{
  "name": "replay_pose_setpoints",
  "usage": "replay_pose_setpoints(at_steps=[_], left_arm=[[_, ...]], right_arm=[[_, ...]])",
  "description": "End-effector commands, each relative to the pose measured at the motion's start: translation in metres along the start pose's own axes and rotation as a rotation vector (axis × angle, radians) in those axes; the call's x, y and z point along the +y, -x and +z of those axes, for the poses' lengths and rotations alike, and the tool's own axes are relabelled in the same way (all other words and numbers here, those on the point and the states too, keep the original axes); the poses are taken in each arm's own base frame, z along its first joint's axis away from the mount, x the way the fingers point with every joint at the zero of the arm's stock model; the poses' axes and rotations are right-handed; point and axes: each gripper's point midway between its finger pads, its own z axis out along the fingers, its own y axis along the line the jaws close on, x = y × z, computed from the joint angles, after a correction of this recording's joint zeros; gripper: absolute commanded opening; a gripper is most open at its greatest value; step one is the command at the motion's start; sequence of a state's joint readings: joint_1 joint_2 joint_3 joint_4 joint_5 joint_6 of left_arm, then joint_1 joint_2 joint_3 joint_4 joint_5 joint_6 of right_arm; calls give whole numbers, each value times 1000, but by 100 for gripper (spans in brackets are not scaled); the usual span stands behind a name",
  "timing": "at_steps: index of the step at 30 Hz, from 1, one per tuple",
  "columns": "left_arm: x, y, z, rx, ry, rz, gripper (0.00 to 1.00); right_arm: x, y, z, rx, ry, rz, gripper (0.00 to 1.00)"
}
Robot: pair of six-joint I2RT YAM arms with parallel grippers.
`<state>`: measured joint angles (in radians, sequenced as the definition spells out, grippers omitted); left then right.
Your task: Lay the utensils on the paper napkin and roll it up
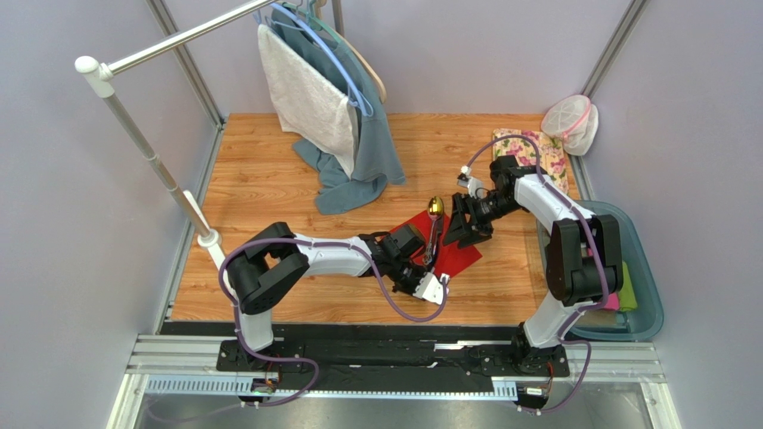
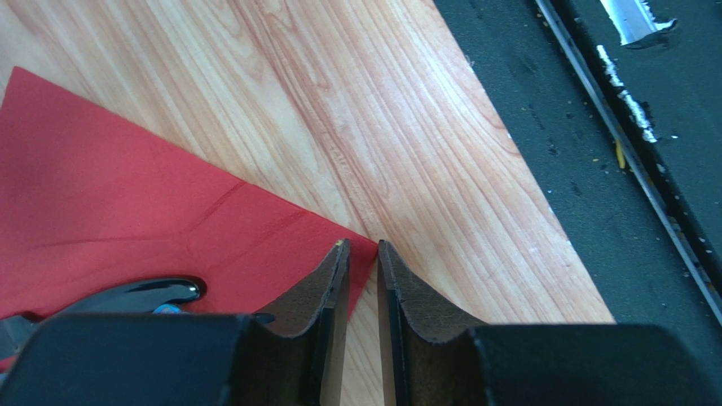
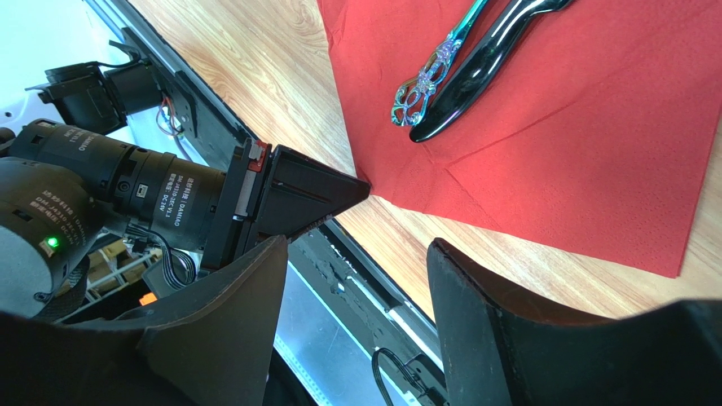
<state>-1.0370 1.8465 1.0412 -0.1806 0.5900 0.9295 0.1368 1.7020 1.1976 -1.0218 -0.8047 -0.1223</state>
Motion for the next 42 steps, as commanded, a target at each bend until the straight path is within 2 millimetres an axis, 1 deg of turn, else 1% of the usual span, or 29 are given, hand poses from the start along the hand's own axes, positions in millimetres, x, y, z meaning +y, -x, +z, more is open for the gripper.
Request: replay_pose_setpoints(at_steps=[1, 4, 9, 13, 18, 24, 25, 27, 28, 30, 33, 36, 39, 42], left_arm=[[-3, 23, -9, -68, -30, 41, 25], [-4, 17, -5, -46, -47, 25, 22], [-2, 14, -1, -35, -57, 6, 20], [-3, 11, 1, -26, -51, -12, 26], [-3, 5, 4, -8, -53, -18, 26], [0, 2, 8, -2, -56, -22, 21], [-1, 2, 8, -1, -60, -22, 18], [0, 4, 8, -4, -62, -25, 15], [1, 5, 7, -7, -60, -24, 6], [1, 11, 5, -17, -56, -27, 1], [-4, 24, 2, -40, -69, -12, 0], [-16, 35, 4, -52, -92, 19, 0], [-17, 44, 3, -72, -96, -21, 0], [-11, 53, -1, -89, -78, -24, 0]], right_arm=[[6, 5, -3, -14, 37, -21, 65], [8, 5, -3, -15, 43, -23, 65], [7, 2, -4, -16, 41, -21, 65], [9, 3, -5, -18, 44, -25, 65], [9, 3, -6, -22, 41, -25, 65], [7, 2, -6, -25, 34, -27, 65], [7, 2, -6, -25, 34, -27, 64], [7, 1, -6, -25, 34, -23, 64], [7, 1, -6, -26, 34, -26, 64], [7, 0, -6, -24, 38, -22, 64], [8, 1, -7, -28, 43, -23, 63], [9, 1, -8, -32, 47, -25, 63], [10, 1, -8, -35, 48, -28, 62], [11, 0, -8, -34, 51, -27, 62]])
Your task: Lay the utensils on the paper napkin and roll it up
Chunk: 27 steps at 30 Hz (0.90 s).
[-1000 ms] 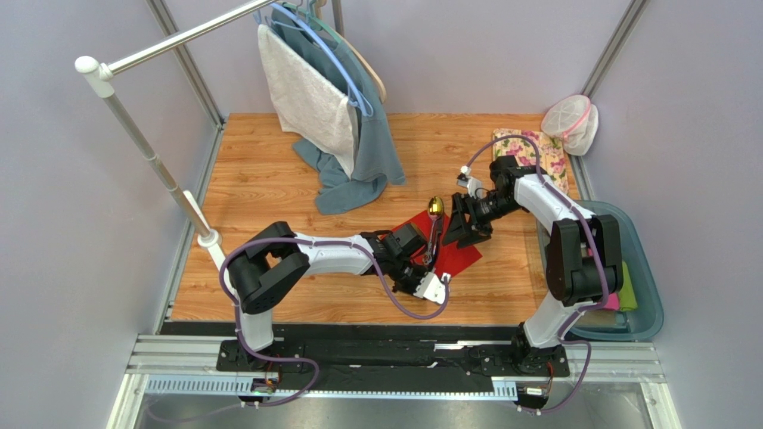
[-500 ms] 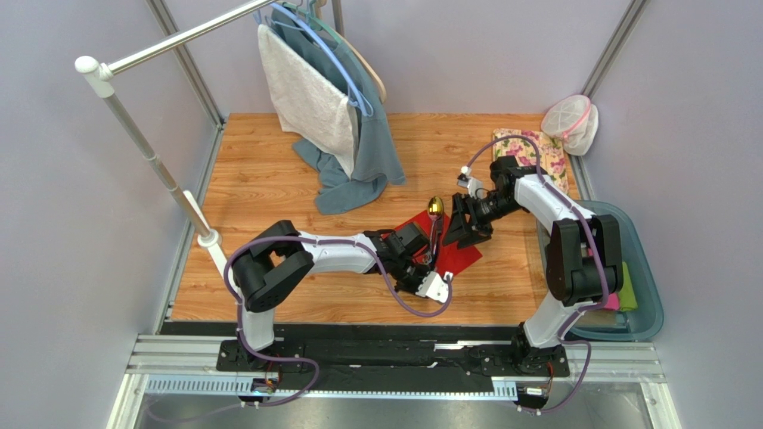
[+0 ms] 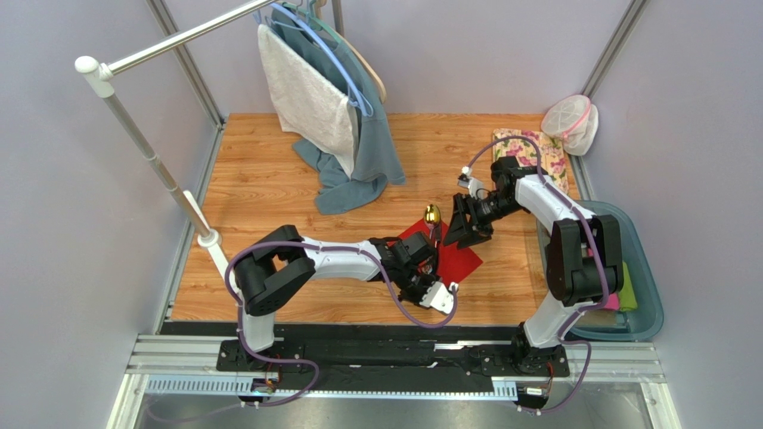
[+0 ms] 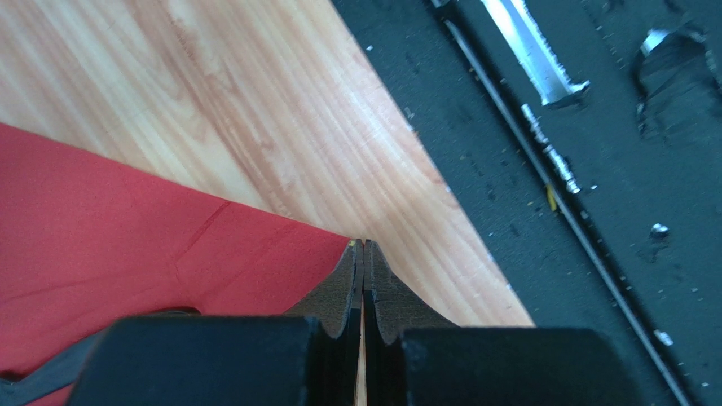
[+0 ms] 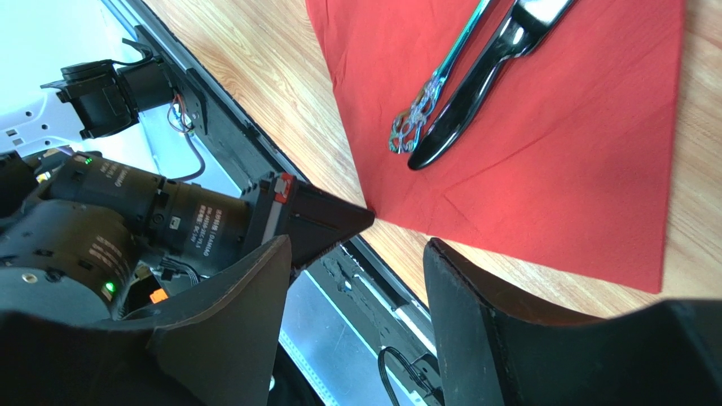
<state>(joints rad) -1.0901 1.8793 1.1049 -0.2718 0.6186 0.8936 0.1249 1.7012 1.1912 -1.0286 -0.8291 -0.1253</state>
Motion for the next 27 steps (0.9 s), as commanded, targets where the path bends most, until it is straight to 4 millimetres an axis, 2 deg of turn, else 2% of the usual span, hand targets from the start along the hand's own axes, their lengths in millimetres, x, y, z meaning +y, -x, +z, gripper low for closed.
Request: replay_pose_setpoints(at_steps=[1, 8, 13, 18, 27], left_arm=[[9, 40, -16, -91, 24, 18, 0], [29, 53, -34, -119, 75, -15, 0], [50, 52, -49, -134, 131, -54, 0], [65, 43, -56, -132, 173, -93, 0], [112, 14, -66, -96, 339, -195, 0]], right_arm=[[10, 1, -6, -31, 29, -41, 62], [11, 2, -7, -34, 34, -41, 61], [10, 2, -7, -36, 23, -35, 59], [1, 3, -7, -50, -14, 6, 48], [-15, -8, 0, -43, 16, 135, 28]])
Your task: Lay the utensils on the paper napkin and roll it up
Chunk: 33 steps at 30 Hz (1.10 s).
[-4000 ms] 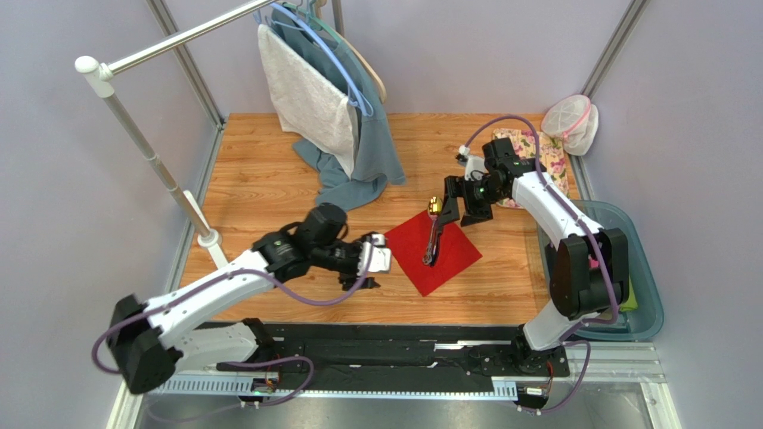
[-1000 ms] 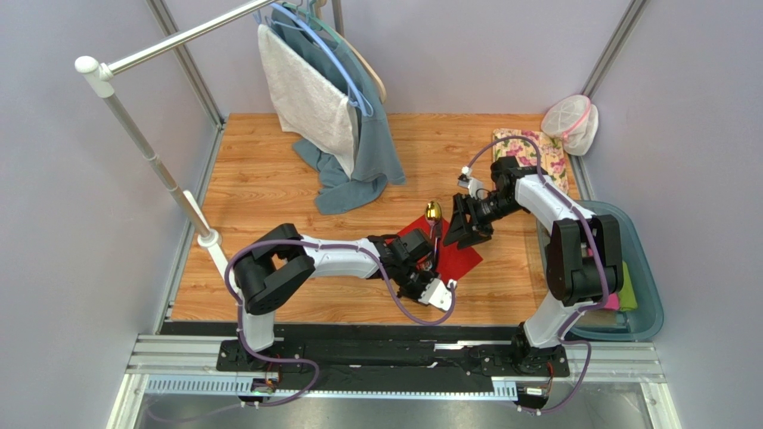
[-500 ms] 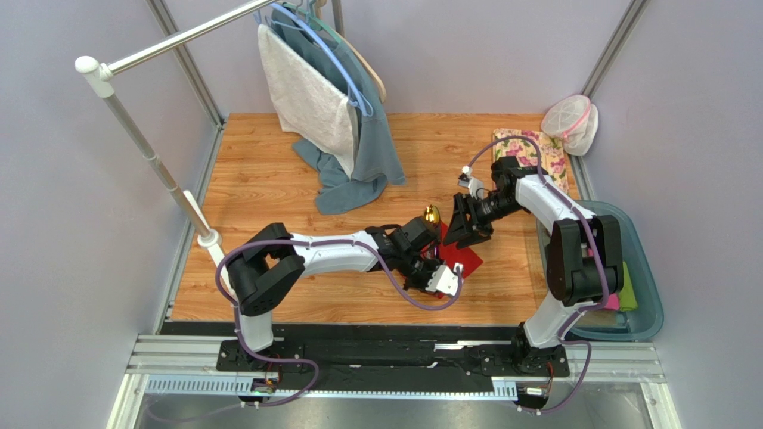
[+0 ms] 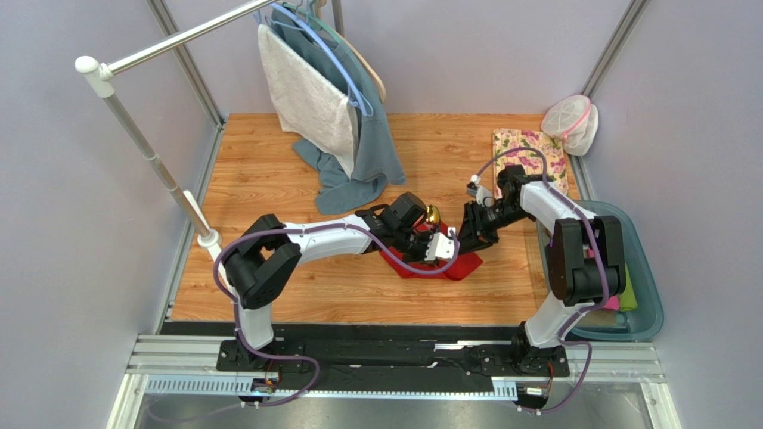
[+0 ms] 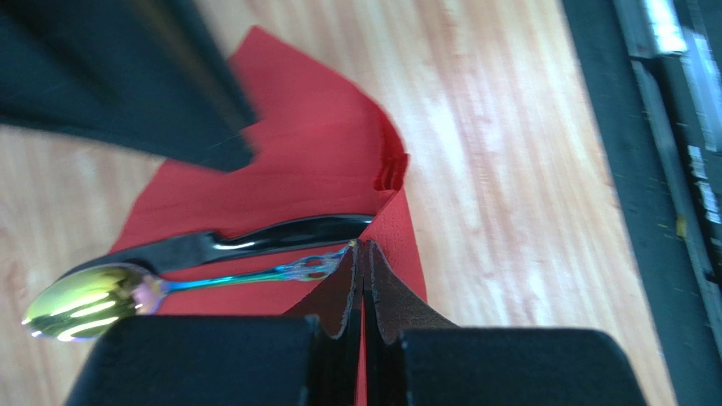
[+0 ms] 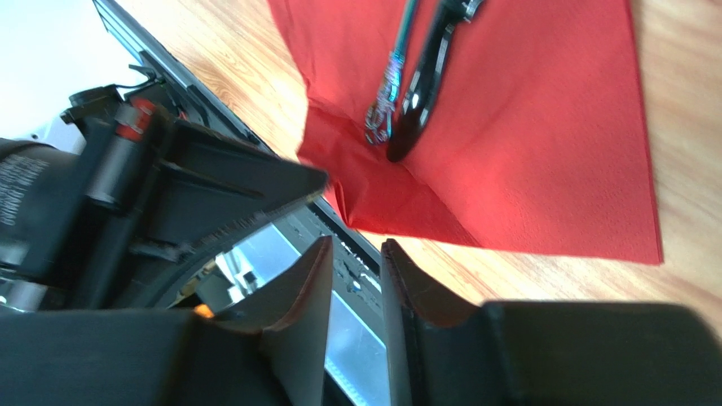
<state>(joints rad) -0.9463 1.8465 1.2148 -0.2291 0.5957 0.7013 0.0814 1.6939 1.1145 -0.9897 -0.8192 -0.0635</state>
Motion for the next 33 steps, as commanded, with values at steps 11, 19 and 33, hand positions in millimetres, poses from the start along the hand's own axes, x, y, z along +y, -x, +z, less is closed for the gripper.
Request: replay_pose_setpoints(at_steps=[11, 19, 33], left_arm=[[54, -8, 11, 15, 168, -76, 0], [59, -14, 15, 38, 183, -109, 0], [67, -18, 16, 64, 214, -138, 0]], right_arm=[[-10, -12, 14, 39, 56, 92, 13], [-11, -17, 25, 77, 52, 96, 12], [-24, -17, 42, 125, 12, 120, 12]])
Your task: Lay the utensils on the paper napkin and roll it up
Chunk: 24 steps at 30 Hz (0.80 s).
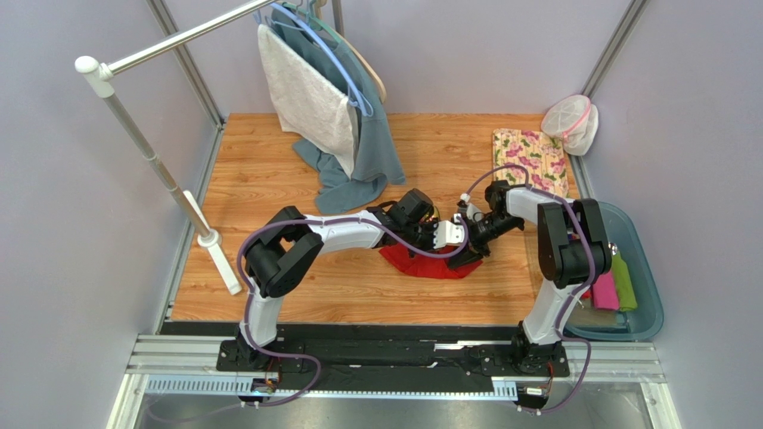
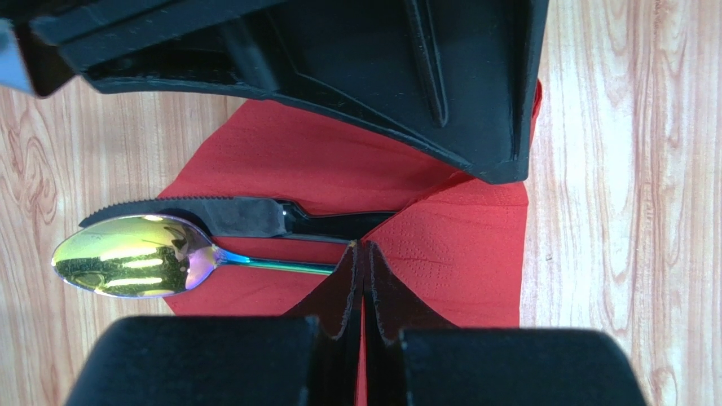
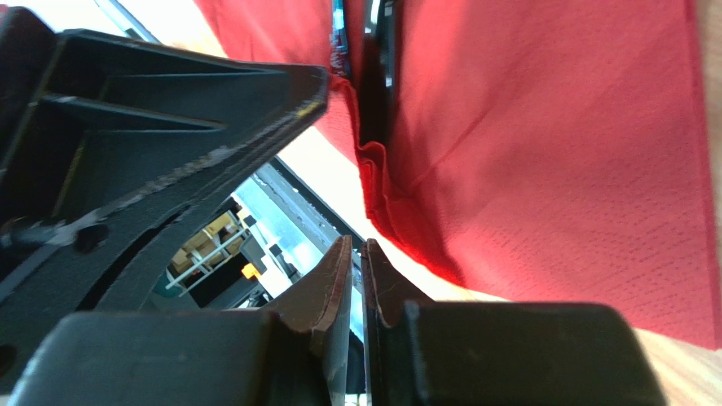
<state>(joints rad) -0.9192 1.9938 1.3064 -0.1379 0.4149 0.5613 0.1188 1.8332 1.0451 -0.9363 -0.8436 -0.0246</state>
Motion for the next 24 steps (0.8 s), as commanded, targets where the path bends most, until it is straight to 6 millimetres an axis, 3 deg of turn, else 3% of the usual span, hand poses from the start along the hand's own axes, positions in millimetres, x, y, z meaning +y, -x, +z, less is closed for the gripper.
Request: replay_pose_setpoints(at_steps=[1, 15, 20, 24], left_arm=[[12, 15, -3, -29, 30, -2, 0], [16, 19, -18, -25, 69, -75, 0], [15, 37, -47, -86, 60, -176, 19], [-8, 44, -76, -95, 3, -261, 28]], right_arm=[[-5, 7, 4, -3, -22, -5, 11], [-29, 12, 13, 23, -130, 7, 10], [-33, 12, 14, 29, -152, 14, 9], [-37, 13, 14, 30, -166, 17, 9]])
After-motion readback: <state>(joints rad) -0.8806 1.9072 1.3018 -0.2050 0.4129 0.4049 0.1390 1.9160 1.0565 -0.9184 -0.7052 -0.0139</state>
